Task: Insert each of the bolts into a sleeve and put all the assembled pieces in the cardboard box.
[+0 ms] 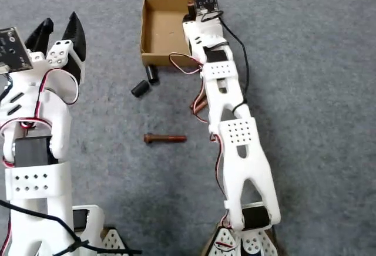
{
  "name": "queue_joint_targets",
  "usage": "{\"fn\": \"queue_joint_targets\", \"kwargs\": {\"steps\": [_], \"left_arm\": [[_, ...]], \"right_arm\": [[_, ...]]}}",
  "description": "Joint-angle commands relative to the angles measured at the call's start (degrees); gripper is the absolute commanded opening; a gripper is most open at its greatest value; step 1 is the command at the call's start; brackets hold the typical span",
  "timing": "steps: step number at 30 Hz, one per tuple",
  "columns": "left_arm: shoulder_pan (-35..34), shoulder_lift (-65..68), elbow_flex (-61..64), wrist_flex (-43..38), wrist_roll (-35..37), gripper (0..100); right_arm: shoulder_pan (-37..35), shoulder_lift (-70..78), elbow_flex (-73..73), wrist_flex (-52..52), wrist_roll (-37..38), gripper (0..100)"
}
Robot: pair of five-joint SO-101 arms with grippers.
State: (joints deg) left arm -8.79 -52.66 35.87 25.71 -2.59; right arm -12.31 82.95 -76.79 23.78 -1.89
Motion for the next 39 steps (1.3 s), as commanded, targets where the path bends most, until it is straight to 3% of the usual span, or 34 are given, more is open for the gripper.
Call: {"fn": "queue_joint_targets", "kwargs": {"steps": [1,13,39], "left_arm": [[0.44,0.04,-0.26,-1.14,0.18,17],[0.53,0.04,-0.26,-1.14,0.18,17],[0.18,0.04,-0.26,-1.14,0.18,17]], "right_arm": [[2.24,-0.75,-8.22,2.73,0.26,0.1],[2.68,-2.59,-8.13,10.90,0.44,0.1],[0.13,-2.95,-4.53,12.48,2.90,0.2]]}}
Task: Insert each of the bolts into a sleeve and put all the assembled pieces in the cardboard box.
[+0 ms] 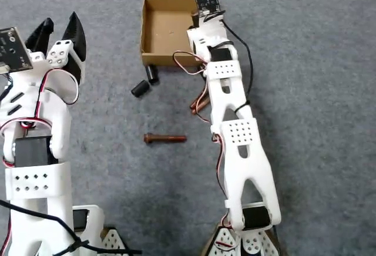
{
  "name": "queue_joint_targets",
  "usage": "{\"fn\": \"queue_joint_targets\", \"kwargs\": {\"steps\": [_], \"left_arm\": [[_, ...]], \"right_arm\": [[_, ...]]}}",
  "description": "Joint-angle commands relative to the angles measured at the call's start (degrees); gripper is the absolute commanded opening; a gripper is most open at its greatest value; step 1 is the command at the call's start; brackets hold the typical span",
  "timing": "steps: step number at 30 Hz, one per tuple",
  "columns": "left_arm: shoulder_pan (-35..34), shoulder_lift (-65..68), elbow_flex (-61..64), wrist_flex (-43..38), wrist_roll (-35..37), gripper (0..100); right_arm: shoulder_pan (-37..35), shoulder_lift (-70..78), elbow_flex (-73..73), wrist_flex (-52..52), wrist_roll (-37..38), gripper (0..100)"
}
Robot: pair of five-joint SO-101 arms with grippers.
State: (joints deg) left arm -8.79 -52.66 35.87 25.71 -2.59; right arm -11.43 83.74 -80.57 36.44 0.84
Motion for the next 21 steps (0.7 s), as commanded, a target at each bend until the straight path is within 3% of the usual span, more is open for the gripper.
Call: {"fn": "queue_joint_targets", "kwargs": {"steps": [1,10,16,21], "left_arm": [[0.18,0.04,-0.26,-1.14,0.18,17],[0.18,-0.04,-0.26,-1.14,0.18,17],[0.18,-0.04,-0.35,-1.14,0.18,17],[0.26,-0.04,-0.35,-1.23,0.18,17]], "right_arm": [[-0.57,-3.74,-0.75,-0.18,0.18,0.2],[-0.75,-3.74,1.63,-0.26,0.44,0.9],[-0.57,-3.74,2.59,-0.26,0.09,21.6],[-0.66,-3.74,2.24,-0.35,0.09,18.9]]}}
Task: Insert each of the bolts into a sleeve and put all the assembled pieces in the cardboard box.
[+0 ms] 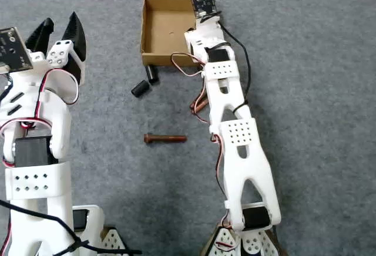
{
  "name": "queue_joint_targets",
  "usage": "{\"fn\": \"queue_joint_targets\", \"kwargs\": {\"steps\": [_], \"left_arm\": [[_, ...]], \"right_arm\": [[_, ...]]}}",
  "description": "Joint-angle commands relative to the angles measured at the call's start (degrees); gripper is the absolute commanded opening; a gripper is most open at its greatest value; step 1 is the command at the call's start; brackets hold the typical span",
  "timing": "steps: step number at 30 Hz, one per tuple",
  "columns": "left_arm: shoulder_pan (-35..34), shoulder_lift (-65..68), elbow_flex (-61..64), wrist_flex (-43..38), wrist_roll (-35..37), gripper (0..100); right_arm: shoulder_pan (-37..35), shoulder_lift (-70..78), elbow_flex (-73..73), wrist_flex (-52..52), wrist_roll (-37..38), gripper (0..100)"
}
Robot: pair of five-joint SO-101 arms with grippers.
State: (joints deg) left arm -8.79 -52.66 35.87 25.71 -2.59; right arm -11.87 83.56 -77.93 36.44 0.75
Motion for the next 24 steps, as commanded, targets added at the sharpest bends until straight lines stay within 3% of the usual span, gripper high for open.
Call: {"fn": "queue_joint_targets", "kwargs": {"steps": [1,7,11,15,17,21,24], "left_arm": [[0.26,0.04,-0.35,-1.23,0.18,17],[0.35,0.04,-0.35,-1.23,0.18,17],[0.09,0.04,-0.88,-0.79,0.26,17],[-1.05,0.04,-0.88,-0.79,0.35,17],[-0.97,0.13,-0.70,-0.79,0.35,17],[-0.97,0.13,-0.79,-0.70,0.35,17],[-0.97,0.13,-0.79,-0.70,0.35,17]], "right_arm": [[-0.22,-3.56,-0.40,-0.35,0.18,18.3],[0.40,-4.35,-1.80,-3.08,0.26,17.9],[1.19,-6.20,-13.14,2.73,0.26,17.8],[1.63,-12.97,-17.36,15.38,-1.67,17.8],[1.36,-18.77,-16.66,28.04,-2.99,17.8],[-2.24,-26.42,-16.57,51.87,-4.66,17.8],[-6.64,-26.15,-16.57,60.31,-5.71,17.8]]}}
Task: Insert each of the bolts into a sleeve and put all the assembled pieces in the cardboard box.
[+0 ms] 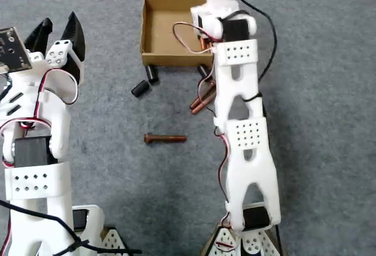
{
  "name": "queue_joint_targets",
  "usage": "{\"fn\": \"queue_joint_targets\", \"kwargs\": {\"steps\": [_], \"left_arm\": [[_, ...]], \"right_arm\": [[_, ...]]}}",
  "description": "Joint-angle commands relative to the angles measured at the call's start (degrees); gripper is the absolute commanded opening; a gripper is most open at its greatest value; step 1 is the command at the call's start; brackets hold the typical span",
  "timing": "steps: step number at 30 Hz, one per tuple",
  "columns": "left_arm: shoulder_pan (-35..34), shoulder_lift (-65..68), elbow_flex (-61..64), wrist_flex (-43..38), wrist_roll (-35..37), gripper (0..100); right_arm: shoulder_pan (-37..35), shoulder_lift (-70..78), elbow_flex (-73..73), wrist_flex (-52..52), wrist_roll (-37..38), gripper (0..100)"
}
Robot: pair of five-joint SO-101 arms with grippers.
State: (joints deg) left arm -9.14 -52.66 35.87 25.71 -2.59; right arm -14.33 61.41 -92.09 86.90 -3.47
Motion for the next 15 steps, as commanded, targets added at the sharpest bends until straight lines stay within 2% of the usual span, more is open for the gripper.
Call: {"fn": "queue_joint_targets", "kwargs": {"steps": [1,3,6,12,15], "left_arm": [[-0.62,0.13,-0.70,-0.70,0.35,17],[-0.62,0.13,-0.62,-0.70,0.35,17],[-0.62,0.13,-0.62,-0.70,0.26,17],[-0.97,0.04,-0.70,-0.70,0.26,17],[-0.97,0.04,-0.79,-0.70,0.18,17]], "right_arm": [[-5.49,-3.21,-2.42,11.43,-3.34,17.8],[-7.16,-1.01,-2.42,12.84,-6.95,17.8],[-5.67,2.86,-2.42,11.52,-6.42,17.8],[-0.92,7.08,-2.42,15.65,8.44,17.8],[0.40,6.99,-2.77,15.56,12.13,17.8]]}}
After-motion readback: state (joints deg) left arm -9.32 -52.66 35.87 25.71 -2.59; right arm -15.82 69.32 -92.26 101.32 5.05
